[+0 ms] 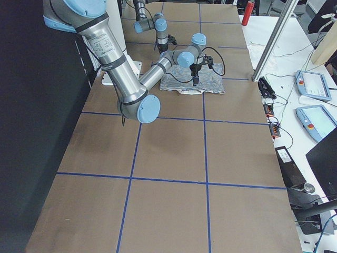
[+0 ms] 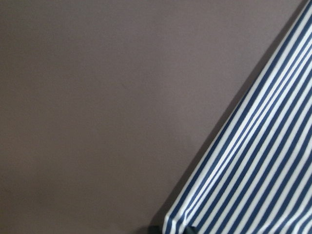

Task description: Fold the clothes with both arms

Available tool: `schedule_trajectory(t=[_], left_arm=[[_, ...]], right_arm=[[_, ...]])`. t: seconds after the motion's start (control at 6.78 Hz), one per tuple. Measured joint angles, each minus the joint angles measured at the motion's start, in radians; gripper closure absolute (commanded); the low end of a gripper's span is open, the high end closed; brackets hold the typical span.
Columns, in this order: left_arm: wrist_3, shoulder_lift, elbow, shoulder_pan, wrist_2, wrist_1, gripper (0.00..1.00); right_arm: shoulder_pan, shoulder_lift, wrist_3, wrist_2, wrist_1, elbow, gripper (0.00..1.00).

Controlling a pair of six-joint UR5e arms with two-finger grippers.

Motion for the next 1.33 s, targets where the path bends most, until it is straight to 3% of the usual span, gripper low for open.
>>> schedule_trajectory(t=[0.44, 0.74, 1.33], left_arm=[[0.006, 0.008, -0.051, 0.000, -0.002, 0.014, 1.00], [0.016, 0.008, -0.075, 0.000, -0.004, 0.031, 1.00], [0.053, 0.006, -0.085, 0.001, -0.010, 0.029, 1.00]], right_arm=[[-0.008, -0.003, 0.079, -0.004, 0.000, 0.012, 0.00], [-0.075, -0.011, 0.317, -0.038, 0.000, 0.055, 0.00], [-0.326, -0.050, 0.936, -0.261, -0.002, 0.151, 0.00]])
